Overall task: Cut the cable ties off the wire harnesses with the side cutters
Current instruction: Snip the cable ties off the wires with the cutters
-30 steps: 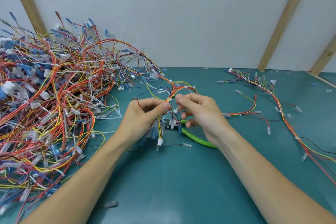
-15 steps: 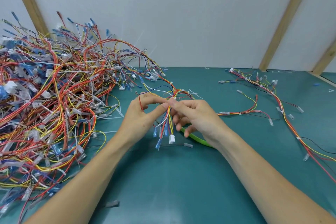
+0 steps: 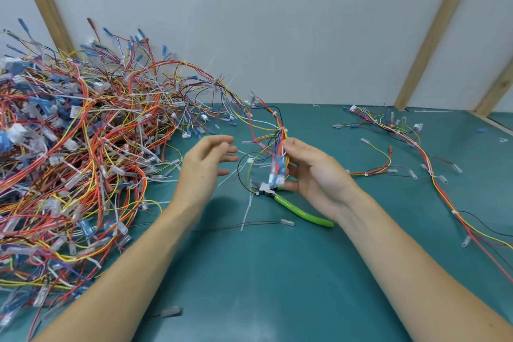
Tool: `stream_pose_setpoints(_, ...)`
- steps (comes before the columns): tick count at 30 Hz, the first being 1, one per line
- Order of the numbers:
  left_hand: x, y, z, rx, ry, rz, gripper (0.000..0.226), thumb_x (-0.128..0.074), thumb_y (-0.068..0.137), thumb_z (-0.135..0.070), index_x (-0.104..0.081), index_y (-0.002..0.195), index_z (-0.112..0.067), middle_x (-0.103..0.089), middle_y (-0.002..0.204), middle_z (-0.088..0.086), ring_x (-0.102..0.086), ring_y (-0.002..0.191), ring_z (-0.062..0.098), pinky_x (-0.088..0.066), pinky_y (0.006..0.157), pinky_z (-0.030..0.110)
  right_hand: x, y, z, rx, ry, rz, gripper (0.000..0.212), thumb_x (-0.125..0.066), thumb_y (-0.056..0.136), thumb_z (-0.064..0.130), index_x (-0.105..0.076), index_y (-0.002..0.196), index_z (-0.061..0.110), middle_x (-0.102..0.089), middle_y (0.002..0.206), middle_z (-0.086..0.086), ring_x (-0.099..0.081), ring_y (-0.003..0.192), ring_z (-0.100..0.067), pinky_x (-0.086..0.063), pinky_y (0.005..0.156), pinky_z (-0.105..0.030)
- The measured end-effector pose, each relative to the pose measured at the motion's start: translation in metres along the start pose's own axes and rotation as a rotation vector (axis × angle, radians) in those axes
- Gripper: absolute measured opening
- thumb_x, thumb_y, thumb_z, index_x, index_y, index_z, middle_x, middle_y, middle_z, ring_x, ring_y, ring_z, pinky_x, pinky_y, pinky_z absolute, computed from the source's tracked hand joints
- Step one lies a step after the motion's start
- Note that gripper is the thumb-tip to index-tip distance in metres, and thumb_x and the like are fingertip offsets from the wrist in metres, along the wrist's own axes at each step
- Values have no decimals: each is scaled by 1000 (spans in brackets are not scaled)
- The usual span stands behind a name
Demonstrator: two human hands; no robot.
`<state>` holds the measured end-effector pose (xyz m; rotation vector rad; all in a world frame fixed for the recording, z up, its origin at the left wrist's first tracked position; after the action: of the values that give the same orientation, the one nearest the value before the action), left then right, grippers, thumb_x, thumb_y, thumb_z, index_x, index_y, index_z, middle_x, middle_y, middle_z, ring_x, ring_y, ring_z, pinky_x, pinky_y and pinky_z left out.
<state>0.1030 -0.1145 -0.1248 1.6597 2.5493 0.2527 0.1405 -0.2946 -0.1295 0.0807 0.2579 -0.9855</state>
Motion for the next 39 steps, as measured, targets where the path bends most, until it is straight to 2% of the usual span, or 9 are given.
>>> stream_pose_setpoints(3, -13, -6, -1, -78, 165, 94, 46, -47, 90, 12, -59, 119, -21, -68, 108, 0, -68, 94, 9, -50, 77, 26, -1, -1, 4, -26, 261, 41, 16, -50, 98, 22, -58, 85, 17, -47, 62, 7, -48, 53, -8, -39, 47, -21)
stream_pose_setpoints(6, -16, -10, -7, -179, 358, 77, 53, -53, 87, 11, -53, 129, -22, -63, 116, -1, -64, 103, 9, -50, 81, 26, -5, -4, 10, -66, 508, 142, 22, -49, 90, 21, -43, 69, 21, -26, 63, 8, -25, 51, -7, -23, 42, -20)
stream_pose_setpoints(12, -20, -13, 2, -167, 616, 132, 45, -68, 91, -21, -55, 134, -26, -58, 130, -9, -52, 121, 8, -40, 106, 34, -18, -18, 23, -136, 817, 393, 22, -54, 90, 9, -44, 71, 15, -29, 63, 5, -25, 51, -9, -25, 42, -21)
stream_pose_setpoints(15, -18, -14, -2, -200, 683, 97, 37, -72, 88, -24, -62, 124, -28, -61, 113, -8, -57, 106, 13, -44, 102, 42, -18, -25, 32, -139, 911, 448, 24, -57, 92, 3, -45, 74, 14, -32, 65, 1, -26, 51, -11, -19, 40, -20)
stream_pose_setpoints(20, -18, -13, 0, -145, 734, 120, 41, -69, 92, -36, -57, 130, -29, -60, 117, -9, -56, 109, 11, -43, 97, 33, -4, -32, 40, -133, 1028, 373, 25, -27, 95, 26, -43, 78, 16, -35, 66, -2, -21, 47, -4, -22, 38, -16)
stream_pose_setpoints(24, -33, -17, 2, -122, 535, 280, 14, -58, 100, -20, -71, 95, -25, -72, 98, -13, -60, 86, -6, -41, 79, 23, 12, -25, 42, -56, 1035, 299, 25, -32, 93, 11, -48, 75, 8, -33, 65, 2, -20, 47, -5, -20, 39, -12)
stream_pose_setpoints(28, -28, -12, -1, -82, 295, 229, 7, -57, 100, -11, -63, 100, -13, -72, 106, 0, -65, 103, 12, -49, 93, 24, 22, -21, 41, -7, 1033, 228, 25, -30, 92, 15, -45, 72, 11, -31, 64, 4, -25, 50, -10, -19, 40, -16)
stream_pose_setpoints(33, -31, -21, -19, -306, 551, 208, 29, -71, 91, -32, -66, 119, -28, -63, 110, -11, -57, 107, 9, -38, 91, 14, 8, -21, 33, -85, 1004, 288, 30, -28, 95, 20, -47, 75, 8, -33, 67, 0, -27, 51, -11, -20, 39, -20)
stream_pose_setpoints(39, -44, -25, -18, -413, 777, 209, 16, -71, 88, -47, -72, 84, -32, -53, 76, -12, -44, 75, 8, -36, 70, 32, -28, -23, 35, -77, 777, 449, 17, -57, 95, 11, -54, 79, 9, -37, 70, 0, -34, 54, -13, -28, 41, -21)
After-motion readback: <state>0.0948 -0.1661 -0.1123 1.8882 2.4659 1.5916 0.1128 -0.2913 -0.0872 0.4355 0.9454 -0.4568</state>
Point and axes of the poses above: each hand's wrist, its own y-axis towards the middle knuckle, its own x-axis out of the back of the hand, z = x × y, the point moved 10 cm from there along y, towards the middle knuckle
